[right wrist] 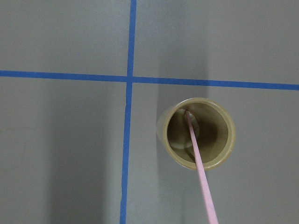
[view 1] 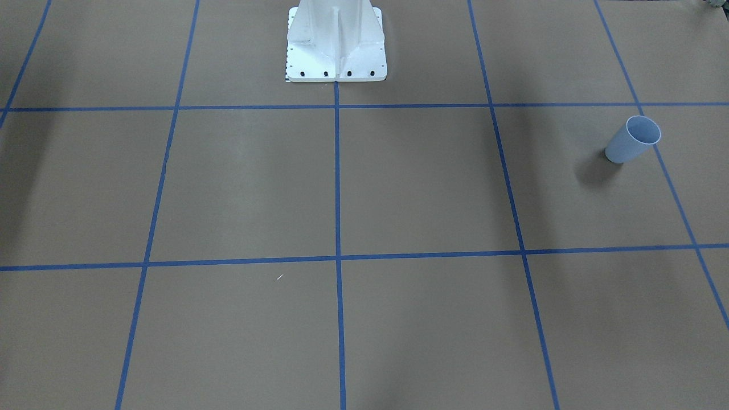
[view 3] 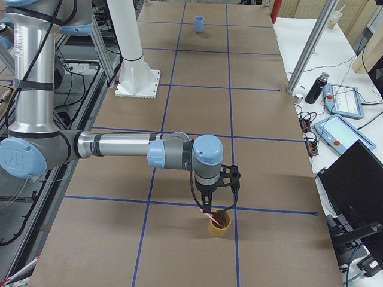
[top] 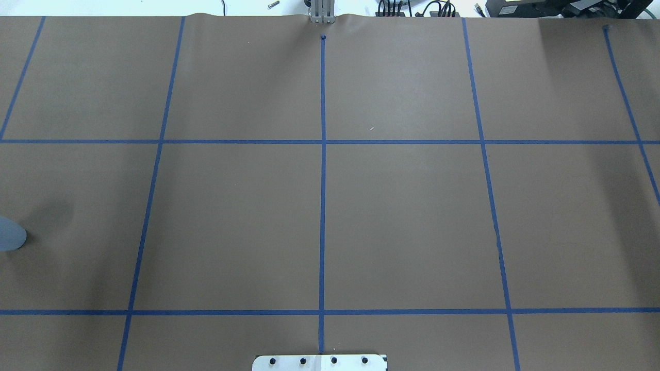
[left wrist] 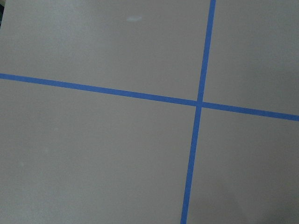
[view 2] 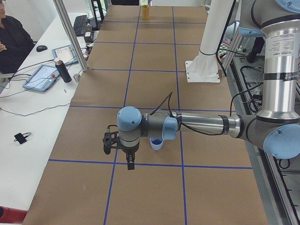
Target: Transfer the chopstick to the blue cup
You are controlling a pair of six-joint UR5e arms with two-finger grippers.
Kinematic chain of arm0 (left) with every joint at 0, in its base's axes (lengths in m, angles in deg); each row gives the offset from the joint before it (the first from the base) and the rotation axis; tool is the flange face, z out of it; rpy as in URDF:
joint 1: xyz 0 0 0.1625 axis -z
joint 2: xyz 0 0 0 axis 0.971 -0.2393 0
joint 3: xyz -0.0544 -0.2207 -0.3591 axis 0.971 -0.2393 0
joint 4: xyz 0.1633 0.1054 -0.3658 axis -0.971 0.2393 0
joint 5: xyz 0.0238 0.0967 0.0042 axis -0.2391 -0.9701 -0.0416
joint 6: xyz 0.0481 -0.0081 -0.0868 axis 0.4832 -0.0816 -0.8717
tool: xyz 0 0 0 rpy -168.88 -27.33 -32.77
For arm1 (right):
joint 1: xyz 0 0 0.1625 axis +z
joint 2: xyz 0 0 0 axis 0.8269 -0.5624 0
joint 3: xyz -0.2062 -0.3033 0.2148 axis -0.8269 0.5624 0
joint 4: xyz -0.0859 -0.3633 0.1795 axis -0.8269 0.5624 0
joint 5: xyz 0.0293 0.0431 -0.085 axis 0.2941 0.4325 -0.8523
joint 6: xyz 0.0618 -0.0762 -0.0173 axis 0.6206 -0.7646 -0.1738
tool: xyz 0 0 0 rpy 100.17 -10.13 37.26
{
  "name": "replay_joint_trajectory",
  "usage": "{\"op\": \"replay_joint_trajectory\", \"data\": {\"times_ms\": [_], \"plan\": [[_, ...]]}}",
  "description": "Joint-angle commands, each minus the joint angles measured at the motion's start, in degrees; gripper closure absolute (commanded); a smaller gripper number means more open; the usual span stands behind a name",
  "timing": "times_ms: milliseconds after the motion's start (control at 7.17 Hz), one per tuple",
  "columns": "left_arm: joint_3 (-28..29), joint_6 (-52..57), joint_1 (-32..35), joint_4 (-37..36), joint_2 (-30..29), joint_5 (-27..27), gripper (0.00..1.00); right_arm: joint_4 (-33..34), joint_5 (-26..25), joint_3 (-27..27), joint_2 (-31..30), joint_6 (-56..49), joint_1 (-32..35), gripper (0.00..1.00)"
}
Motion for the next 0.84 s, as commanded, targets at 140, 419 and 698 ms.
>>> {"op": "replay_joint_trajectory", "data": {"times_ms": [140,419,698], "plan": [[0.09,0.7,-0.01,0.0,0.0,-0.09,0.02,0.0,0.0,0.18,0.0,0.0,0.0,0.0],[-0.78,0.7,-0.01,0.35,-0.09,0.44,0.02,0.0,0.09,0.01,0.0,0.0,0.0,0.0],[-0.7,-0.95,-2.2,3.93,-0.09,0.62,0.02,0.0,0.18,-0.26,0.0,0.0,0.0,0.0]]}}
